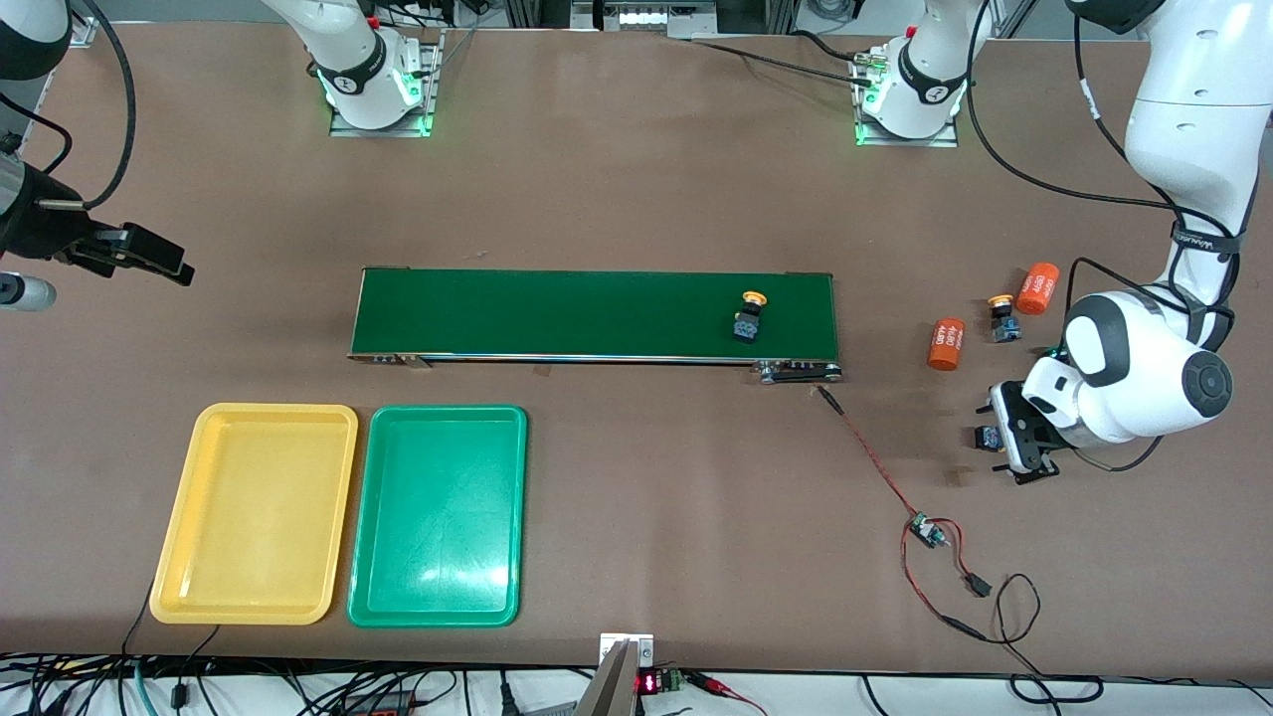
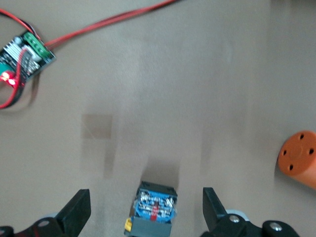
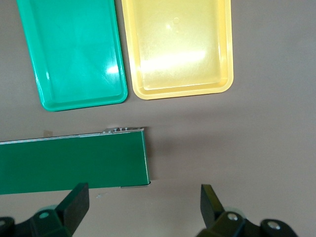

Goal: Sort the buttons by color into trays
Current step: 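Grasp a second blue button with the left gripper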

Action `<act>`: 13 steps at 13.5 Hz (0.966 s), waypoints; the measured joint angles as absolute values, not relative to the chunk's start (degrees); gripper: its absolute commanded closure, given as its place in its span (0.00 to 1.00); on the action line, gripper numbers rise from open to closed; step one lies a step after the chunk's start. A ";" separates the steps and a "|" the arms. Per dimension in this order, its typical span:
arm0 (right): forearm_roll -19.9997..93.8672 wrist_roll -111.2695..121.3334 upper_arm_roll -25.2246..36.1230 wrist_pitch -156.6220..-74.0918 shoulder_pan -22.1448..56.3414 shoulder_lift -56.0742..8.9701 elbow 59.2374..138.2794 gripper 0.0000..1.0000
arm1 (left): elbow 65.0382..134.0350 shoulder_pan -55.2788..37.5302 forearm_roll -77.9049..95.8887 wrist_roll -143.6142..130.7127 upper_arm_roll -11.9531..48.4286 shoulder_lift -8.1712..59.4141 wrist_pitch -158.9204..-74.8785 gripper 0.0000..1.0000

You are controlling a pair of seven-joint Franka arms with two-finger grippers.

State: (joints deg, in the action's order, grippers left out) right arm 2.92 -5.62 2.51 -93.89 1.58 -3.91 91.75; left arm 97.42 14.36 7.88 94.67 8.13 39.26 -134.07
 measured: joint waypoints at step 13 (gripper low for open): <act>2.92 -5.59 2.01 -93.78 1.77 -3.92 92.31 0.00 | 97.60 15.55 7.82 101.76 8.16 42.17 -133.92 0.48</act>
